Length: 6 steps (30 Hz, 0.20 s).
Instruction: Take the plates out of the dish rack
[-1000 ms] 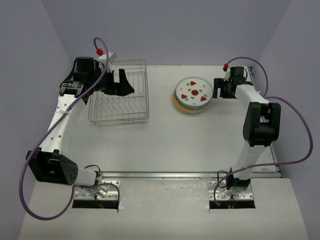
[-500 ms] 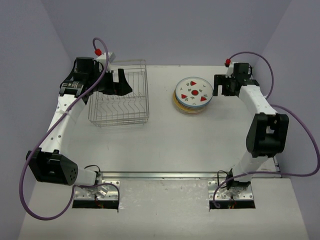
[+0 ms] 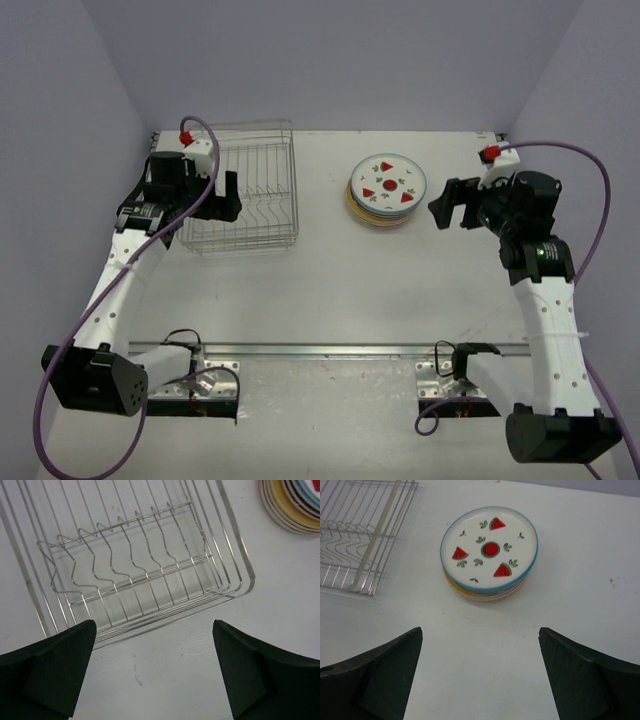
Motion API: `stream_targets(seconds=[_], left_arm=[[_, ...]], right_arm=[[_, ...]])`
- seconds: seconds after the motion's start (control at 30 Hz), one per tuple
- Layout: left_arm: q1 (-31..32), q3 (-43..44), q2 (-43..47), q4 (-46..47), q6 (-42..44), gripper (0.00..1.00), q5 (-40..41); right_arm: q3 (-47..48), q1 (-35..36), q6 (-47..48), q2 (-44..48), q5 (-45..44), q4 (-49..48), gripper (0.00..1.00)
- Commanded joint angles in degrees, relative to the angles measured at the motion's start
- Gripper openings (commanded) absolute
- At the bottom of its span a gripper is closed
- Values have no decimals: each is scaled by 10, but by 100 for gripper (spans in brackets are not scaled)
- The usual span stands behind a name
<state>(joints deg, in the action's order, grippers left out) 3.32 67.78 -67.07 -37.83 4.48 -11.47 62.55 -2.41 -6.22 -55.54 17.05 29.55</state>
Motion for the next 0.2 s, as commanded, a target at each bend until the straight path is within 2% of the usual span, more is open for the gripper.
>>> stream_targets(seconds=[0.0,0.17], left_arm=[[-3,-48,57,55,22,100,75],[-3,-91,105,68,18,100,75]], right_arm=[[-116,1,-23,75,22,0,99],[-137,0,-12,103,-3,13,99]])
